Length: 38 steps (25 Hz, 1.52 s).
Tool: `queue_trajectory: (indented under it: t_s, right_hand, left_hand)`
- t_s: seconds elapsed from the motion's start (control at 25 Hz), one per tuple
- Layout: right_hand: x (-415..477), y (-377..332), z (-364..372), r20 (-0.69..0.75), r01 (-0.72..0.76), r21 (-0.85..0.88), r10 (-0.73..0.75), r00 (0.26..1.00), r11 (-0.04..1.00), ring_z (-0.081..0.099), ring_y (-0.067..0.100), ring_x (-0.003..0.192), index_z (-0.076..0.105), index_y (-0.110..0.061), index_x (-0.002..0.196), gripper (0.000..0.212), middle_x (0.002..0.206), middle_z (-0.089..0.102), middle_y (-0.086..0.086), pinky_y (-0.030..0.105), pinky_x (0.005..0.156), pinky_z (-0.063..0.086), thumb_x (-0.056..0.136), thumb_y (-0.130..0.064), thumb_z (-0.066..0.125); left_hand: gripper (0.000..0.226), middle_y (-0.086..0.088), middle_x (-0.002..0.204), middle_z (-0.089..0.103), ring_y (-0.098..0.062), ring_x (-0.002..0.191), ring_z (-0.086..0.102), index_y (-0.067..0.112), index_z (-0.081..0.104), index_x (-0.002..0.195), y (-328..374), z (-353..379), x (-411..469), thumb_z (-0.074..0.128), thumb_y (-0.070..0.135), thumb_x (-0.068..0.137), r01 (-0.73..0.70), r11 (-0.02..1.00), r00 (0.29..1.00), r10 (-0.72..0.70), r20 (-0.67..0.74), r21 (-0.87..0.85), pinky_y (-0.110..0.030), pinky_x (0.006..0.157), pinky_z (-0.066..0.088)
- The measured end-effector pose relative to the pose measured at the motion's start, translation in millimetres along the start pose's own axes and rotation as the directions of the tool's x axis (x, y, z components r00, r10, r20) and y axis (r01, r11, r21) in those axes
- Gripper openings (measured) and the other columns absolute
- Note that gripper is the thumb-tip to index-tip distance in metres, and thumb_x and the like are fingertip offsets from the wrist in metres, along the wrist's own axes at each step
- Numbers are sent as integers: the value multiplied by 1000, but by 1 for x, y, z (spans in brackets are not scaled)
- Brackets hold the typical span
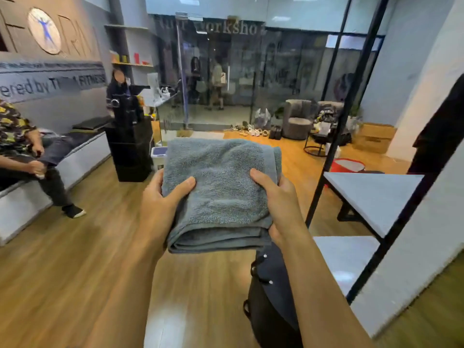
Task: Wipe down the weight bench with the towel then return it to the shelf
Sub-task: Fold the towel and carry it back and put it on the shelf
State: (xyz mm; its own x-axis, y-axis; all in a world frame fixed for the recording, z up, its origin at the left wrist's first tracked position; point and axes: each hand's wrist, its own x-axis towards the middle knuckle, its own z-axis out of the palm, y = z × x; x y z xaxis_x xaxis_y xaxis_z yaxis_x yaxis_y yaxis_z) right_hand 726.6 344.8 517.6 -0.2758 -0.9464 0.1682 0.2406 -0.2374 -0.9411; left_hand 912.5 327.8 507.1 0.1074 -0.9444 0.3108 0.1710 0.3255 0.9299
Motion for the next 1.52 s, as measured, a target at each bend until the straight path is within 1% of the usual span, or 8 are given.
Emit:
queue_trajectory:
  t_s: [0.16,0.4,0.64,0.8,0.88,1.04,1.2,1.52]
  right_hand:
    - [178,18,-5,-157,15,-43,-21,987,999,73,23,98,69,-17,109,18,108,76,7,42,85,58,91,-18,68]
    - [437,76,-54,-380,48,-38,-59,923,998,74,24,94,71,-17,105,20,102,77,7,44,87,59,86,-21,71]
    - [644,90,-124,-617,137,-24,-122,777,990,74,24,91,70,-20,100,14,96,77,5,43,78,61,86,-20,71]
    - [738,102,-207,-797,203,-100,-200,570,974,74,18,80,69,-14,104,16,89,76,3,34,71,62,89,-14,69]
    - [764,100,-239,-860,189,-144,-217,462,971,73,13,74,66,-11,110,20,90,75,3,30,66,62,90,-15,68]
    - [795,89,-304,-953,143,-255,-274,131,956,74,19,89,67,-15,110,22,102,75,4,37,77,61,88,-19,71]
    - [779,85,-356,-923,156,-345,-305,-236,925,73,22,94,68,-16,109,25,106,75,7,38,80,60,85,-17,75]
    - [770,98,-450,-773,240,-446,-236,-588,862,75,23,91,66,-13,115,30,100,77,6,37,73,60,85,-14,73]
  left_hand:
    - [27,0,106,75,-22,98,72,25,65,109,-64,62,187,70,19,84,73,997,989,-71,133,-12,-38,84,56]
    - [27,2,100,75,-9,85,73,17,64,110,-189,184,423,70,21,84,88,996,946,-82,313,-5,-23,69,55]
    - [29,-4,111,73,-22,99,71,27,65,105,-278,341,632,73,27,77,169,985,820,-122,559,-33,-39,83,56]
    - [39,-9,117,71,-26,102,70,14,62,122,-359,481,717,69,20,84,212,976,598,-82,797,-58,-39,80,56]
    - [36,-11,117,70,-32,105,69,15,63,119,-394,547,740,69,19,83,255,964,479,-57,876,-77,-45,84,57]
    - [39,-9,113,71,-33,107,68,16,64,115,-434,686,750,70,26,77,355,935,157,-45,987,-14,-51,93,54]
    - [27,-5,107,73,-28,102,69,26,67,100,-450,780,702,73,30,74,402,915,-162,30,986,38,-52,94,53]
    - [30,-8,107,73,-24,97,71,15,63,110,-482,916,614,71,16,80,433,886,-526,102,844,163,-44,87,57]
